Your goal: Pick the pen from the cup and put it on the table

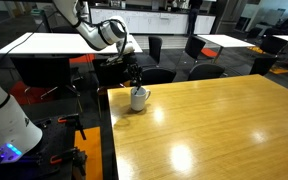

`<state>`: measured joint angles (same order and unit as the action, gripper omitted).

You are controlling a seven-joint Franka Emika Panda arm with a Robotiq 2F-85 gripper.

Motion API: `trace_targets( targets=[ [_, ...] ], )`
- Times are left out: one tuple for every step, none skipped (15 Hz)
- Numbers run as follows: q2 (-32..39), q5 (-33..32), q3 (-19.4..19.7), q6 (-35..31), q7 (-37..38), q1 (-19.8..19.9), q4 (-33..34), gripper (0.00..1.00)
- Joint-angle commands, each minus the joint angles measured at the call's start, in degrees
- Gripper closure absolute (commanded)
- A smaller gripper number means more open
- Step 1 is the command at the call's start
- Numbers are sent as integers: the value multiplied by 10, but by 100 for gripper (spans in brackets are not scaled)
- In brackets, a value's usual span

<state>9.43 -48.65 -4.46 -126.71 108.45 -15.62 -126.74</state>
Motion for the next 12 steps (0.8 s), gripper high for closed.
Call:
trace_targets(
  targets=[
    [-60,-13,-15,22,26,10,-32,95],
    [-70,-13,-17,26,31,12,-35,95],
    [-83,-12,-18,25,35,15,-41,95],
    [-99,-12,-19,23,38,19,-49,95],
    [-112,-13,-20,22,45,22,-56,95],
    [-127,-13,-21,21,50,26,-63,95],
    [-144,-12,-22,20,57,30,-73,95],
    [-160,-13,-22,16,66,36,-84,95],
    [-178,-11,-21,8,72,42,-96,95],
    [-194,-9,-20,2,81,49,-107,95],
    [-209,-7,-18,-5,88,56,-119,95],
    [-224,-5,-16,-10,96,64,-130,95]
  ],
)
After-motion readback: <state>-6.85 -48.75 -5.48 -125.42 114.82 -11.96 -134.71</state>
